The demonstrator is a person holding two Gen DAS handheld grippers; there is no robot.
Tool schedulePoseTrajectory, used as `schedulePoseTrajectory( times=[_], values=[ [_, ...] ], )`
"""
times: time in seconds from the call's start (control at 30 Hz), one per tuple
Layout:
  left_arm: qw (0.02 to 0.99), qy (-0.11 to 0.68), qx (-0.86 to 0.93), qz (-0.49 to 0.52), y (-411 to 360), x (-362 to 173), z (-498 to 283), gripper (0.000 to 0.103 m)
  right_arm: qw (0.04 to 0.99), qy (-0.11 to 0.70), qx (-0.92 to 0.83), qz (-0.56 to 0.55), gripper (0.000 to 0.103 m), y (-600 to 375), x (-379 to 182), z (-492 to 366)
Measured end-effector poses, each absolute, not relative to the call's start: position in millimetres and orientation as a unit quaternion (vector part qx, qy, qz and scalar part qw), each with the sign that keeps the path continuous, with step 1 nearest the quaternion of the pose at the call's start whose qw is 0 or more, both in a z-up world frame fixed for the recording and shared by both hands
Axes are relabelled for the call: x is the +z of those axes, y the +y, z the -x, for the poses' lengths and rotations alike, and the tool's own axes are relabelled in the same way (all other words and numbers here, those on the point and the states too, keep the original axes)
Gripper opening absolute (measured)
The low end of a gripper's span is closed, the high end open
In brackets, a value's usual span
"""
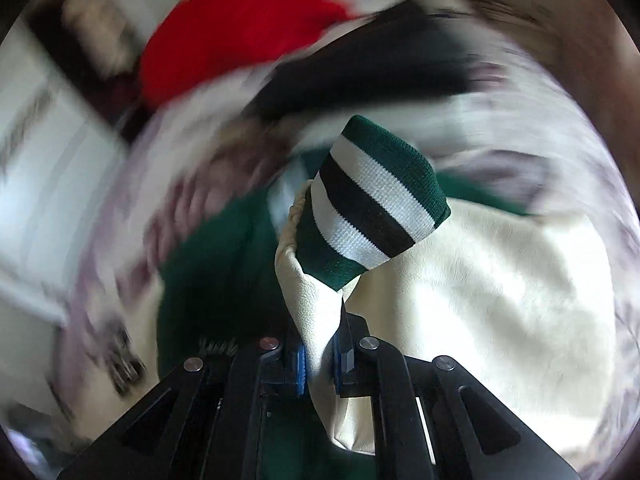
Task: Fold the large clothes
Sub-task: 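Lift the cuff with the right gripper and fold the sleeve across the jacket body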
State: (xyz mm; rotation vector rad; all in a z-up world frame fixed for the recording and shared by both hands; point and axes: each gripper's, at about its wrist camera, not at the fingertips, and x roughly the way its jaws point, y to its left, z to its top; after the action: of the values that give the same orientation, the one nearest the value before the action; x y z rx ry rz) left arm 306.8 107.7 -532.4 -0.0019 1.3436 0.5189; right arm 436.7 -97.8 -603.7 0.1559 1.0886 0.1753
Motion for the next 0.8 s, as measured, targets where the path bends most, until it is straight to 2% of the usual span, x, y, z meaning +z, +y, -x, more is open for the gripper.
schedulePoseTrajectory(
  times=[0.17, 0.23, 0.3, 0.4, 0.47, 0.6, 0.73, 0.8],
  values=[
    [0.743, 0.612, 0.270, 0.019, 172, -545, -291, 0.103, 0.826, 0.543, 0.125, 0.083, 0.012, 29, -677, -423],
    [0.736, 0.617, 0.276, 0.030, 189, -549, -287, 0.103, 0.803, 0.565, 0.122, 0.144, 0.021, 56, -700, -412],
    [0.733, 0.619, 0.277, 0.048, 205, -551, -281, 0.103, 0.791, 0.583, 0.121, 0.140, 0.035, 60, -698, -413],
    [0.723, 0.628, 0.271, 0.097, 233, -552, -260, 0.103, 0.764, 0.624, 0.163, -0.019, 0.051, 23, -669, -411],
    [0.711, 0.631, 0.273, 0.147, 258, -553, -237, 0.103, 0.753, 0.622, 0.172, -0.133, 0.057, -12, -643, -406],
    [0.685, 0.628, 0.294, 0.224, 303, -557, -196, 0.103, 0.751, 0.591, 0.130, -0.263, 0.058, -56, -615, -409],
    [0.649, 0.616, 0.321, 0.310, 344, -578, -156, 0.103, 0.721, 0.604, 0.110, -0.321, 0.058, -40, -659, -439],
    [0.628, 0.601, 0.327, 0.370, 362, -593, -139, 0.103, 0.668, 0.636, 0.160, -0.352, 0.058, -2, -687, -459]
  ],
)
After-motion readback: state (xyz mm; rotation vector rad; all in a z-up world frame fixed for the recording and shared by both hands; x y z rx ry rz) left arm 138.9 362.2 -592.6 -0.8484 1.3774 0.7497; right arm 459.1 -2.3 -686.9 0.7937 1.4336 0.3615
